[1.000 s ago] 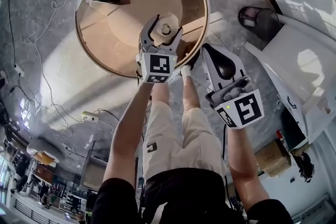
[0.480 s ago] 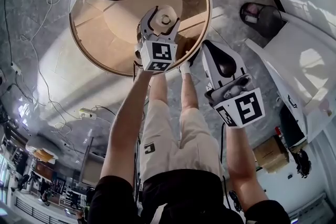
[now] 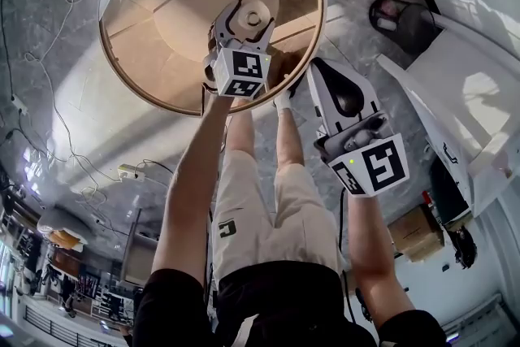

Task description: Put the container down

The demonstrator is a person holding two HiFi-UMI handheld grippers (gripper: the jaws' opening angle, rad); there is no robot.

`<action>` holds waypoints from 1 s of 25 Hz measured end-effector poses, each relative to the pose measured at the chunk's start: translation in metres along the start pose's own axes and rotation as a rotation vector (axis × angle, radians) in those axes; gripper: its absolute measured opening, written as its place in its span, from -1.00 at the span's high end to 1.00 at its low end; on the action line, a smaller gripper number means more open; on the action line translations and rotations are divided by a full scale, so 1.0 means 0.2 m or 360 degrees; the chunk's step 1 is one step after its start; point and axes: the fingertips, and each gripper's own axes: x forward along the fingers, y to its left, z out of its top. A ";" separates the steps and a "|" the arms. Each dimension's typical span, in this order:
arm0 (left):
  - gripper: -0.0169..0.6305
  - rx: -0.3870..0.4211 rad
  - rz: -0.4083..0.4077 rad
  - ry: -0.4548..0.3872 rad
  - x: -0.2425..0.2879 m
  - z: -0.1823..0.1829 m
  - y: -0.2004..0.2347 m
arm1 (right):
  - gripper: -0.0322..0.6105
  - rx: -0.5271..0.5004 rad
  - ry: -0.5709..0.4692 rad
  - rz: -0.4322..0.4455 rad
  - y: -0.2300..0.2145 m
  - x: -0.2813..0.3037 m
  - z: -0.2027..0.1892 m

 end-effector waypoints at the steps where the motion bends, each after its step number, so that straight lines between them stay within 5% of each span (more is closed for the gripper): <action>1: -0.11 -0.0001 -0.0004 0.0006 0.01 -0.01 0.00 | 0.89 0.0003 0.0001 -0.0003 0.00 0.00 0.00; 25: -0.12 -0.0007 -0.0044 0.0021 0.06 -0.04 0.01 | 0.89 0.0028 -0.0005 -0.0016 -0.04 0.00 0.01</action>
